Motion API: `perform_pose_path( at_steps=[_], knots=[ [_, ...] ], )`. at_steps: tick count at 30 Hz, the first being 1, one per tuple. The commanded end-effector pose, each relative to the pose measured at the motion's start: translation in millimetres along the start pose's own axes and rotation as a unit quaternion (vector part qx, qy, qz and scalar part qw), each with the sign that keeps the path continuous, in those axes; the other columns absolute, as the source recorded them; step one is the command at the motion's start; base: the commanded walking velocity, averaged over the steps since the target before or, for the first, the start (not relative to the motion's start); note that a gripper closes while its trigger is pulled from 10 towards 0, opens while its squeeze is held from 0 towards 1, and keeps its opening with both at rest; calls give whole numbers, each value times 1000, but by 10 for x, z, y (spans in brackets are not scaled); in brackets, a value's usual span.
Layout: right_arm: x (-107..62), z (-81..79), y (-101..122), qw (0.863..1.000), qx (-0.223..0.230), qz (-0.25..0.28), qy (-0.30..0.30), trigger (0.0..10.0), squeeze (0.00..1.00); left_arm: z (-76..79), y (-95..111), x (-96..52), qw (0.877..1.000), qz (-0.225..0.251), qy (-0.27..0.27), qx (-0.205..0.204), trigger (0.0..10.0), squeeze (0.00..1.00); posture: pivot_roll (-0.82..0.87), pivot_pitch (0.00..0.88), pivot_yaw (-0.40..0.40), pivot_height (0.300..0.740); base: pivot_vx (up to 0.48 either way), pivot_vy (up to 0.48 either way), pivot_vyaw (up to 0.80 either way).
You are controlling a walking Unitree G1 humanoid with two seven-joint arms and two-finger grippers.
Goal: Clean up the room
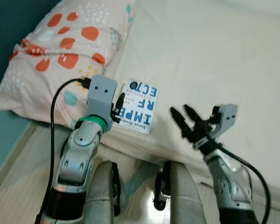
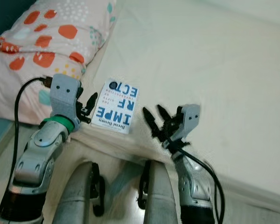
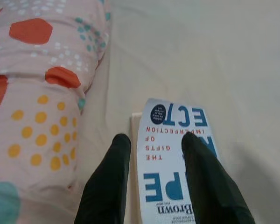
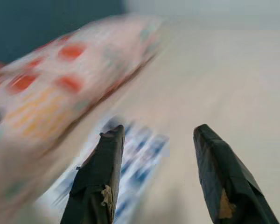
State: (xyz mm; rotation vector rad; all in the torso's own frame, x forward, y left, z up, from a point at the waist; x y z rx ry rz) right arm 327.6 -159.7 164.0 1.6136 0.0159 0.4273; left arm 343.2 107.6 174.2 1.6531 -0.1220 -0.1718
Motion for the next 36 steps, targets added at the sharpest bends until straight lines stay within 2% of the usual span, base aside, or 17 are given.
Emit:
perform_pose_path(
  at_steps=[1, 4, 7, 14, 26, 36],
  knots=[
    [-58, 47, -50, 1000, -16, -7, -21, 10000, 0, -15, -44, 0, 1000, -2, 3, -4, 10000, 0, -54, 79, 34, 625, 0, 0, 0],
    [39, 160, 75, 996, -60, 15, -61, 10000, 0, -149, -95, 15, 999, -1, 35, -6, 10000, 0, -60, 36, 18, 625, 0, 0, 0],
    [80, 185, 114, 995, -73, 23, -71, 10000, 0, -212, -112, 30, 999, 2, 54, -6, 10000, 0, -62, 13, 7, 625, 0, 0, 0],
    [142, 107, 65, 997, -51, 22, -44, 10000, 0, -332, 13, 88, 993, 44, 104, 19, 10000, 0, -63, 0, -12, 630, 0, 0, 0],
    [173, 57, -58, 998, -44, 17, -47, 10000, 0, -495, 188, 135, 987, 85, 137, 18, 10000, 0, -64, 0, -10, 669, 0, 0, 0],
    [179, 77, -80, 998, -43, 16, -44, 10000, 0, -479, 217, 168, 986, 96, 138, 13, 10000, 0, -64, 0, -12, 703, 0, 0, 0]
  ],
)
Point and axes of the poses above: a point about 5 cm out from each wrist's last joint towards the gripper, its own x axis pointing out of the wrist towards the gripper, its own y axis along the axis of the wrist's last joint, z = x × y, the point moved 4 cm from there along x, pointing out of the wrist towards the gripper, and after that the axes turned 3 degrees about -x, right-handed, at the moved point
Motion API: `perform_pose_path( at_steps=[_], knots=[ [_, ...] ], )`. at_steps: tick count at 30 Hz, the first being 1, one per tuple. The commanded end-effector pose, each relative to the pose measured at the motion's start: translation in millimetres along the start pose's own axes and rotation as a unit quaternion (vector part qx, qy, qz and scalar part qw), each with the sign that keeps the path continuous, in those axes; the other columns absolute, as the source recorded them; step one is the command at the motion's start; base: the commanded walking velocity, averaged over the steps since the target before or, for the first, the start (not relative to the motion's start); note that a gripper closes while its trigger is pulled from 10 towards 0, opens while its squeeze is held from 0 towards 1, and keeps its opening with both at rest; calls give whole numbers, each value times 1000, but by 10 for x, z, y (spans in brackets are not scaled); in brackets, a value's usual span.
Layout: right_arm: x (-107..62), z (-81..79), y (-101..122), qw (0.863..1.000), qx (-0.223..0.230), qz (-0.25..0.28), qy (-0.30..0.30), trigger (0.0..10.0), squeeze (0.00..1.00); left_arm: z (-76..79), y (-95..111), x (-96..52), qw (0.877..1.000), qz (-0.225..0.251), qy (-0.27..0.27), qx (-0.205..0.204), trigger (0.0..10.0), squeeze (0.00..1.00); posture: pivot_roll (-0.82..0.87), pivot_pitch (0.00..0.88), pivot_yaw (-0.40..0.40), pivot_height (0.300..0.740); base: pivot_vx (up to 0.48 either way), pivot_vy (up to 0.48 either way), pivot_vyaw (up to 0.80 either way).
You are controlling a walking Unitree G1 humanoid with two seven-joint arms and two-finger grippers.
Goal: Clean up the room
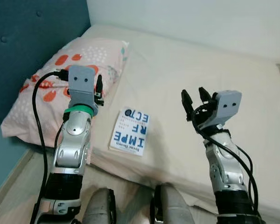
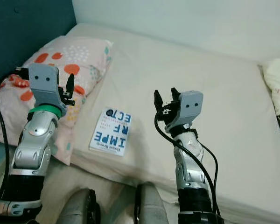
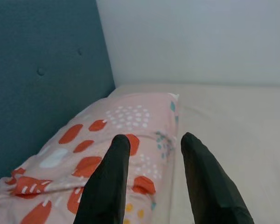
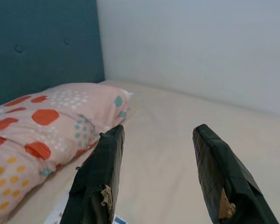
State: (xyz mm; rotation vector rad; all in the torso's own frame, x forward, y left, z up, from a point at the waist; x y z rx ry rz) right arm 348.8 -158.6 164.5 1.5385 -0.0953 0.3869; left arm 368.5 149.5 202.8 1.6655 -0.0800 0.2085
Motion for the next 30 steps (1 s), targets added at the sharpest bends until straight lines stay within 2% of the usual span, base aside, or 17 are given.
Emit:
perform_pose_path(
  at_steps=[1, 9, 22, 26, 30],
  knots=[
    [-24, 33, -40, 1000, 4, -4, -5, 10000, 0, 31, -41, 7, 1000, -5, -1, -1, 10000, 0, -64, 0, -12, 712, 0, 0, 0],
    [-22, 44, -49, 1000, 0, -3, -7, 10000, 0, 87, -31, 42, 1000, -2, -8, -3, 10000, 0, -73, 0, -10, 740, 0, 0, 0],
    [-23, 63, -86, 1000, -7, -9, -16, 10000, 0, 150, -86, 6, 1000, -9, -17, -5, 10000, 0, -70, 0, -10, 740, 0, 0, 0],
    [-19, 62, -89, 1000, -2, -6, -19, 10000, 0, 202, -125, -8, 999, -21, -35, -29, 10000, 0, -69, 0, -9, 740, 0, 0, 0],
    [-13, 38, -120, 1000, 8, -12, -15, 10000, 0, 232, -126, -13, 998, -22, -46, -27, 10000, 0, -65, 0, -9, 740, 0, 0, 0]
  ],
)
Point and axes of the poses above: a point about 5 cm out from each wrist's last joint towards the gripper, its own x axis pointing out of the wrist towards the gripper, its own y axis along the axis of the wrist's last joint, z = x × y, the point moved 4 cm from there along x, pointing out of the wrist towards the gripper, and after that the axes turned 3 degrees about -x, right-handed, at the moved point
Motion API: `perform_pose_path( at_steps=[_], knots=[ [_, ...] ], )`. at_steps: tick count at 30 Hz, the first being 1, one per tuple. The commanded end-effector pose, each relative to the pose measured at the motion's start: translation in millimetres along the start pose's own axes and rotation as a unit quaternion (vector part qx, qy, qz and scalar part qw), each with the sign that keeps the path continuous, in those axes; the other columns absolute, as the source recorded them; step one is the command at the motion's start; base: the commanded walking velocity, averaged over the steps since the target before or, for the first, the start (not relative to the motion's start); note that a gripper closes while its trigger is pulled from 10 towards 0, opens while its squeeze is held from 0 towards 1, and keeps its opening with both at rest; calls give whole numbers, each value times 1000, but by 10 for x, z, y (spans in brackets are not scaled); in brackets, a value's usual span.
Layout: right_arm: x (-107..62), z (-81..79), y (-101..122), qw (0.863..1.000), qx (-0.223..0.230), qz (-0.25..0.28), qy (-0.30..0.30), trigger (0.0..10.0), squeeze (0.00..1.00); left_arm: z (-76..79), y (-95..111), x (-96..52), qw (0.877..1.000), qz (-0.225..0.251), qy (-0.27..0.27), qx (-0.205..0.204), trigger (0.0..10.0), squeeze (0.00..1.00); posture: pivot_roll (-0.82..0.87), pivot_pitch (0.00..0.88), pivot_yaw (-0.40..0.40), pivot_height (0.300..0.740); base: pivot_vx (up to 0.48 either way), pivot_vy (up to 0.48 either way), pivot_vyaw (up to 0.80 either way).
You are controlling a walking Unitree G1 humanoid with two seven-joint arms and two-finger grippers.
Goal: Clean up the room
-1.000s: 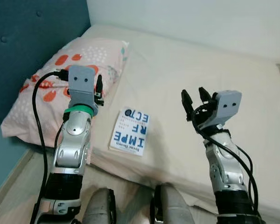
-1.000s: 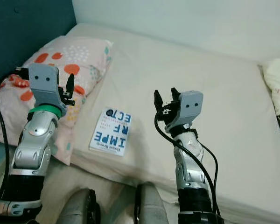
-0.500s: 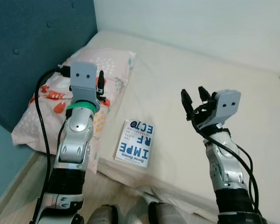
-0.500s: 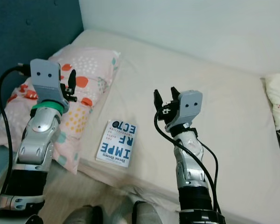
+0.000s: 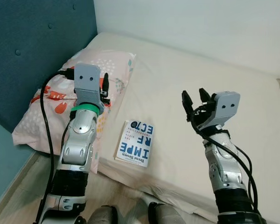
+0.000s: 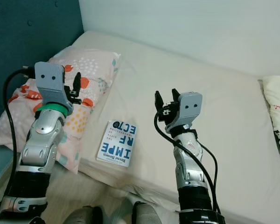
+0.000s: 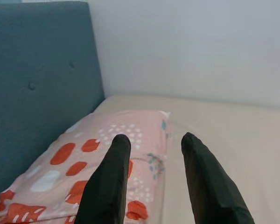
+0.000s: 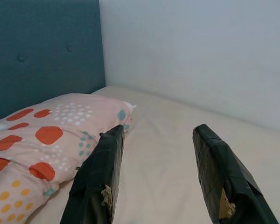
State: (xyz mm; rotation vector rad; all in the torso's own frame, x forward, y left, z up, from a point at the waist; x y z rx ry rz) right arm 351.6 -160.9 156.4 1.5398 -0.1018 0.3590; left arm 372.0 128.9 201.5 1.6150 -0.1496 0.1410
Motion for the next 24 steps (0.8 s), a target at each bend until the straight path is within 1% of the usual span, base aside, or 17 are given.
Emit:
perform_pose_path(
  at_steps=[1, 7, 16, 18, 21, 24],
  knots=[
    [-7, 15, -40, 1000, 14, -6, -6, 10000, 0, 24, -132, -26, 1000, -26, -5, -2, 10000, 0, -65, 0, -9, 740, 0, 0, -800],
    [10, 33, -39, 1000, 21, -6, -10, 10000, 0, 62, -140, -17, 999, -32, -15, -17, 10000, 0, -68, 0, -7, 740, 0, 0, -800],
    [11, 57, -45, 1000, 23, -6, -11, 10000, 0, 102, -166, -7, 998, -46, -25, -27, 10000, 0, -68, 0, -7, 740, 0, 0, -800],
    [12, 56, -48, 1000, 23, -6, -11, 10000, 0, 109, -164, -5, 998, -45, -28, -27, 10000, 0, -69, 0, -6, 740, 0, 0, -800],
    [12, 51, -55, 1000, 26, -6, -10, 10000, 0, 110, -148, 6, 999, -39, -29, -14, 10000, 0, -69, 0, -3, 740, 0, 0, -800],
    [10, 50, -59, 1000, 27, -6, -11, 10000, 0, 112, -147, 8, 999, -38, -30, -14, 10000, 0, -69, 0, -2, 740, 0, 0, -800]
  ],
)
Point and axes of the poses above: a point about 5 cm out from each wrist's last joint towards the gripper, its own x axis pointing out of the wrist towards the gripper, its own y axis along the axis of the wrist's last joint, z = x × y, the point moved 4 cm from there along x, pointing out of the wrist towards the gripper, and after that the axes turned 3 degrees about -x, right-handed, at the moved point
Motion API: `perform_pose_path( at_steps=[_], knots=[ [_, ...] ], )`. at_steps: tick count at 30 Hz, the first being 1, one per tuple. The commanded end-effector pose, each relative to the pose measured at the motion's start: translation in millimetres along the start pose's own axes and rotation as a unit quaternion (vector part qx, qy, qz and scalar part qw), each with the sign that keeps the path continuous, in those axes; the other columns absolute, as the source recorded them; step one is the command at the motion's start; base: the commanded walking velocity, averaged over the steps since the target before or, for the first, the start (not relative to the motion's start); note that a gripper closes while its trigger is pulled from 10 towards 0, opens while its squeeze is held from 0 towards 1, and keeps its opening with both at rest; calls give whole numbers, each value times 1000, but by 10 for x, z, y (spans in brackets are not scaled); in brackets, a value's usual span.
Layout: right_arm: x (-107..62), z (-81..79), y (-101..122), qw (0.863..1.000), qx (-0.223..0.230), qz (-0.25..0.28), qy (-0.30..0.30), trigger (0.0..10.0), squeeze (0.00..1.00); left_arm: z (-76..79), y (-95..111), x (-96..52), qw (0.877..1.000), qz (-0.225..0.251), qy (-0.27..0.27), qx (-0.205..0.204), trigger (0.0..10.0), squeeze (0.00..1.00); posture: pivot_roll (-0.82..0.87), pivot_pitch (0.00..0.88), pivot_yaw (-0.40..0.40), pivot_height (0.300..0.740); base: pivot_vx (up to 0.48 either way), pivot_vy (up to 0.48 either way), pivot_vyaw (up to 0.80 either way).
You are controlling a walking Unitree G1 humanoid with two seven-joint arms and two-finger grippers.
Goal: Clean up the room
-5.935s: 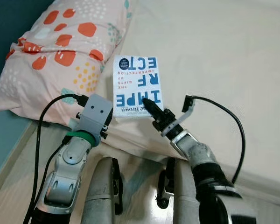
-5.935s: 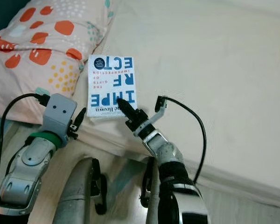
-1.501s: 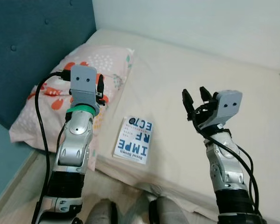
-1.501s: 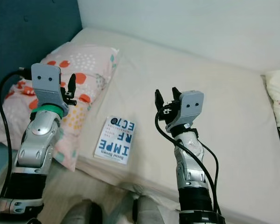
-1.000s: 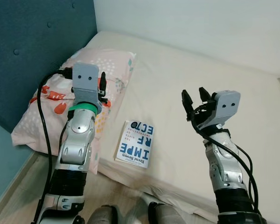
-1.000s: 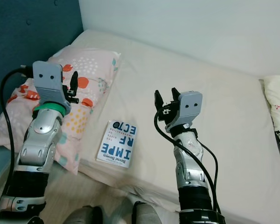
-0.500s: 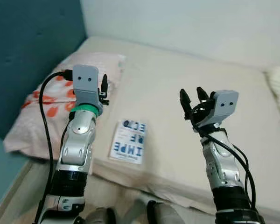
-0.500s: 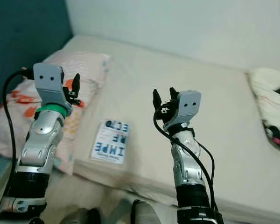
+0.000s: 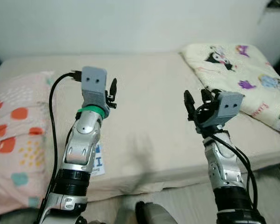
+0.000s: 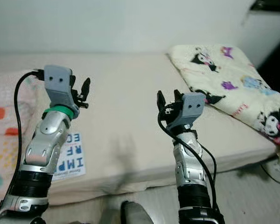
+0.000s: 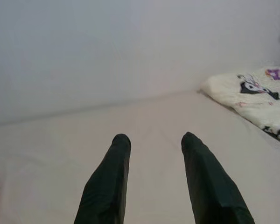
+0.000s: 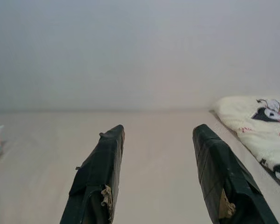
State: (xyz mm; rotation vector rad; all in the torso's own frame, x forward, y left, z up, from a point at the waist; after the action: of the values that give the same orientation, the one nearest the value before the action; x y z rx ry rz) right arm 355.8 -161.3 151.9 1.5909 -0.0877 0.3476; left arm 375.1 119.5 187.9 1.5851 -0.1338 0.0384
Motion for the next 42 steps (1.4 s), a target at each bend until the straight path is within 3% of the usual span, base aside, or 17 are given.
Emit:
perform_pose_path(
  at_steps=[1, 5, 17, 42],
  knots=[
    [-16, 41, -2, 1000, 2, 1, -7, 10000, 0, 11, -12, 3, 1000, -2, -3, 5, 10000, 0, -69, 0, -2, 740, 0, 0, -800],
    [-29, 44, -18, 1000, 2, -2, -9, 10000, 0, 13, 7, -1, 1000, 5, -4, 2, 10000, 0, -69, 0, -1, 740, 0, 0, -800],
    [-42, 26, -48, 1000, -2, -8, -4, 10000, 0, 34, -11, -24, 1000, 9, -8, 28, 10000, 0, -68, 0, -2, 740, 0, 0, 0],
    [-77, 68, -89, 1000, 3, -17, -12, 10000, 0, 49, -3, -27, 999, 12, -8, 31, 10000, 0, -74, 0, -1, 740, 0, -379, 0]
  ],
)
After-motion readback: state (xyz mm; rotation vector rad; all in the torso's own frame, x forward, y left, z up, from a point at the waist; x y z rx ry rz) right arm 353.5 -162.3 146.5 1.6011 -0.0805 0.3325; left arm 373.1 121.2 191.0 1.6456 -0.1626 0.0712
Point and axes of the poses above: a point about 5 cm out from each wrist's last joint towards the gripper, its own x axis pointing out of the wrist towards the gripper, its own y axis along the axis of the wrist's last joint, z = x × y, the point moved 4 cm from there along x, pointing out of the wrist towards the gripper, and after that the axes turned 3 degrees about -x, right-handed, at the moved point
